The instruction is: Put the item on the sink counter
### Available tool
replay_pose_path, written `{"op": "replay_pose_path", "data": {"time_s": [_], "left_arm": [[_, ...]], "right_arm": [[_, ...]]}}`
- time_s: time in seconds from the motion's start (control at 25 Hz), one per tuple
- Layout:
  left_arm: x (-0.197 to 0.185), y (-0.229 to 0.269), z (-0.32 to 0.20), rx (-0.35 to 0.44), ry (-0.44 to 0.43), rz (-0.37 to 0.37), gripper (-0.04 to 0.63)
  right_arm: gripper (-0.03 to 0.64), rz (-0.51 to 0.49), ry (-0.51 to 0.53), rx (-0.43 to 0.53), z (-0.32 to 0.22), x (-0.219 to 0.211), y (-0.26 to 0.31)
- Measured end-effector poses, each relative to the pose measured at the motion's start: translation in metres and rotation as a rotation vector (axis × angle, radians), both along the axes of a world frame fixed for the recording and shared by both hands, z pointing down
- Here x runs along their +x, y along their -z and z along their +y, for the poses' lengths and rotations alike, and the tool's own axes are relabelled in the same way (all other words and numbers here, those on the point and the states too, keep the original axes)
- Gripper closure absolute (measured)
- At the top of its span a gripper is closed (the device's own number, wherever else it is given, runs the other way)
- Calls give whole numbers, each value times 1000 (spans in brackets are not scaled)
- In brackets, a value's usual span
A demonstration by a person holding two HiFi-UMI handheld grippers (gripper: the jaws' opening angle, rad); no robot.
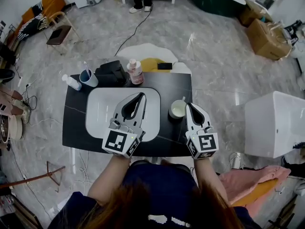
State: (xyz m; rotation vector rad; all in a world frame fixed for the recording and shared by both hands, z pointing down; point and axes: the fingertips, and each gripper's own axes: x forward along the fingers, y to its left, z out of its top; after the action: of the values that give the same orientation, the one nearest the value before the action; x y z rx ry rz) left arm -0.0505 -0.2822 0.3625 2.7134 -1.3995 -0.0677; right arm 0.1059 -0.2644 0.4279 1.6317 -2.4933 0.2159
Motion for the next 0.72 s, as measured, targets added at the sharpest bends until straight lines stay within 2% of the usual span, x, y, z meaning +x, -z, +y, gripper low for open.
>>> {"op": "replay_pose_path", "data": {"time_s": [0.2, 0.52, 0.72], "left_arm": [[-1, 17, 4, 29, -9, 13, 571], [-8, 40, 0, 71, 10, 40, 571], [-15, 50, -2, 88, 19, 44, 571]], "right_arm": [[600, -3, -2, 69, 2, -2, 39], [601, -72, -65, 197, 5, 17, 104], [601, -93, -86, 232, 7, 20, 123]]}}
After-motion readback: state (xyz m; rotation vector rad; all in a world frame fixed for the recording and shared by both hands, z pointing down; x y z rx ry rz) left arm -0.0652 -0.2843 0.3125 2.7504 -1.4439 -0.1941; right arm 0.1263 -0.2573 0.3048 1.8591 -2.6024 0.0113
